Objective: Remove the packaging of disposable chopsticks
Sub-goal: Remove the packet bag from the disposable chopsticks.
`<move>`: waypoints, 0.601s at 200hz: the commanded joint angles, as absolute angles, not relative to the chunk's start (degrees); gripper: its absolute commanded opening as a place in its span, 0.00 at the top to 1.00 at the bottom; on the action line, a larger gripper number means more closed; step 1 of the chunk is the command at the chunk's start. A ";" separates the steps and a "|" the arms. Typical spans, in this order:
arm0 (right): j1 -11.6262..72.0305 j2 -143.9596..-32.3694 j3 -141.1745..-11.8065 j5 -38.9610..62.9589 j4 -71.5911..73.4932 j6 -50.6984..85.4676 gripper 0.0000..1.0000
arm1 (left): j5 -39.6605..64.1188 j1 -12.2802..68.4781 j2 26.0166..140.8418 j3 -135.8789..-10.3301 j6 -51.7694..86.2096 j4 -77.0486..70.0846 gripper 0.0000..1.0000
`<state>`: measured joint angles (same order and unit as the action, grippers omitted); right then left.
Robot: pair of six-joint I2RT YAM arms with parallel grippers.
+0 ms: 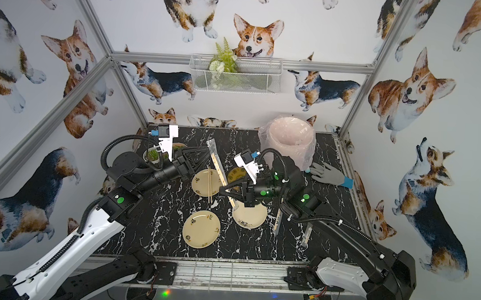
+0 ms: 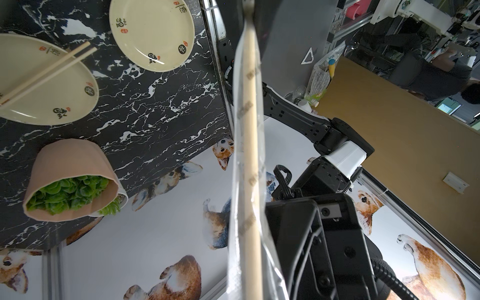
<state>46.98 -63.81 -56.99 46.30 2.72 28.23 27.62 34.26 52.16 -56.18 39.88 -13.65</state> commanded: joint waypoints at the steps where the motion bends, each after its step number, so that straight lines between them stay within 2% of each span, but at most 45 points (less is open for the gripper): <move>1: 47.02 -63.56 -57.38 45.60 1.68 27.16 1.00 | 28.14 34.26 52.00 -56.38 39.16 -14.95 1.00; 16: 46.96 -63.17 -57.81 44.64 0.62 26.59 0.99 | 27.77 34.26 51.44 -56.16 39.13 -15.12 1.00; 31: 46.57 -62.47 -58.31 44.72 0.42 25.78 0.74 | 28.22 34.28 50.60 -55.99 38.11 -15.16 1.00; 48: 45.39 -62.18 -59.72 46.32 0.81 25.82 0.53 | 29.97 34.28 49.64 -56.05 36.52 -14.89 1.00; 54: 44.65 -62.17 -60.47 47.62 1.17 26.25 0.40 | 30.86 34.27 49.42 -56.20 35.94 -14.69 1.00; 57: 44.41 -62.15 -60.64 47.94 1.33 26.40 0.38 | 31.42 34.27 49.39 -56.31 35.64 -14.60 1.00; 62: 43.63 -62.16 -61.32 49.03 2.06 27.08 0.30 | 32.38 34.27 49.31 -56.49 35.16 -14.36 1.00; 97: 41.26 -63.81 -66.01 55.25 6.42 30.67 0.28 | 38.42 34.24 49.70 -57.73 33.30 -13.26 1.00; 120: 41.18 -67.43 -68.97 57.19 7.37 31.22 0.34 | 41.89 34.23 50.68 -57.92 34.34 -14.98 1.00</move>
<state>41.28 -64.84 -66.17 52.47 3.27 29.04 35.77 34.26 49.80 -57.28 34.68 -12.97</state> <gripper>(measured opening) 0.703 0.072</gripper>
